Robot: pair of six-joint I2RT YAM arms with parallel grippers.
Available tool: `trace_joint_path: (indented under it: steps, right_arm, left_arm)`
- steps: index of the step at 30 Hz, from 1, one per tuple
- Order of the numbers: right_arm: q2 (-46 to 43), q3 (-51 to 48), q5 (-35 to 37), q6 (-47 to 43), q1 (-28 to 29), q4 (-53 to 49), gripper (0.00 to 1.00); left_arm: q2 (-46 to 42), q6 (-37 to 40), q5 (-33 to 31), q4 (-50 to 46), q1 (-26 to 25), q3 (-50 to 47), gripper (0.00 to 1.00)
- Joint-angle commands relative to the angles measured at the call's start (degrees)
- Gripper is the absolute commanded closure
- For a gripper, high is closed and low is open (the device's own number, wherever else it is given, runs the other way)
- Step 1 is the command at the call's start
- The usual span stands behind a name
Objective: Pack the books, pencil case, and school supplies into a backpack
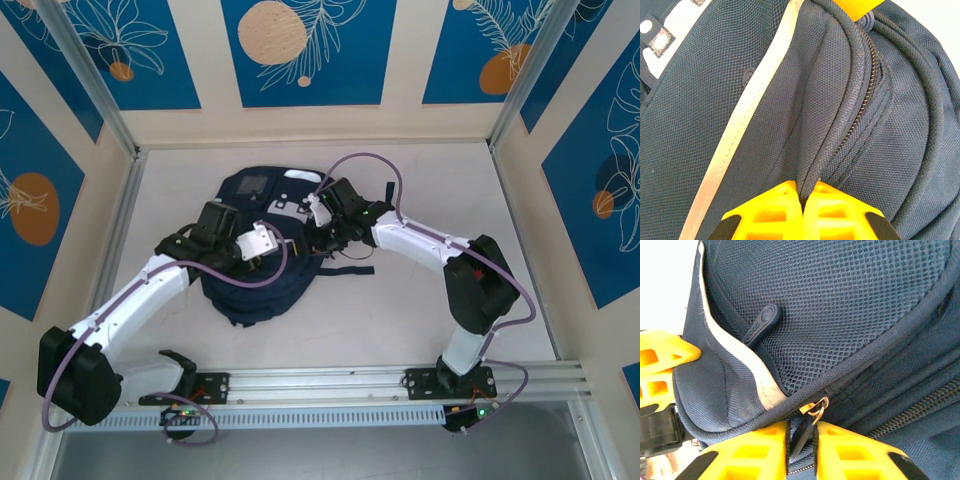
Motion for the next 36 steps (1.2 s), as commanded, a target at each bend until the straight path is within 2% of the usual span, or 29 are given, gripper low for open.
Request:
trace_joint_path:
  steps: [1, 6, 10, 12, 15, 20, 24, 25, 27, 28, 30, 33, 36]
  right_arm:
    - [1.84, 0.81, -3.54, 5.22, 0.69, 3.35, 0.84]
    - [-0.1, 1.5, -2.73, 5.34, 0.61, 1.52, 1.0]
    - [-4.59, -0.05, -2.49, 0.12, 0.72, -3.56, 1.0]
    - [-6.69, -1.77, -2.63, -2.05, 0.9, -5.44, 1.0]
    - [-8.65, -4.18, -5.22, -2.76, 1.52, -6.43, 1.0]
    - [-9.66, -6.06, -7.84, 0.41, 5.04, -2.39, 1.0]
    - [-8.83, -5.26, -3.76, 0.74, 7.03, -2.11, 1.0]
    - [-8.9, -5.46, -2.58, 0.59, 6.76, -2.42, 1.0]
    - [-9.53, -5.68, 2.01, -0.57, 5.51, -4.24, 1.0]
    - [-9.89, -5.73, 3.97, -1.29, 4.94, -5.12, 1.0]
    - [-10.85, -6.19, 7.33, -3.06, 2.91, -6.37, 1.0]
    - [-11.12, -6.59, 12.04, -5.14, -0.37, -8.09, 1.0]
    - [-10.8, -6.25, 16.48, -7.1, -3.07, -9.24, 1.0]
  left_arm:
    - [-2.27, -1.72, 3.97, 3.12, 0.36, 0.34, 1.0]
    - [-2.12, -3.89, 2.22, 4.51, 0.36, -0.04, 1.0]
    - [-1.18, -8.35, -4.88, 6.82, 0.36, 0.86, 1.0]
    - [-0.18, -9.04, -6.13, 6.66, 0.4, 1.69, 1.0]
    - [1.33, -11.09, -5.88, 7.9, 0.29, 1.98, 1.0]
    - [2.92, -16.29, -3.31, 11.18, -0.39, 2.28, 1.0]
    - [4.14, -21.71, 0.65, 14.01, -1.98, 3.16, 1.0]
    - [4.15, -22.67, 1.78, 14.83, -2.08, 3.13, 0.96]
    - [3.78, -24.53, 3.44, 16.21, -2.12, 2.84, 0.76]
    - [3.74, -24.61, 4.05, 15.96, -2.06, 2.92, 0.69]
    - [3.25, -24.7, 4.62, 14.17, -1.94, 3.3, 0.59]
    - [1.28, -25.39, 3.26, 12.17, -1.24, 2.83, 0.5]
    - [-1.47, -27.98, -2.18, 11.72, -0.64, 1.66, 0.48]
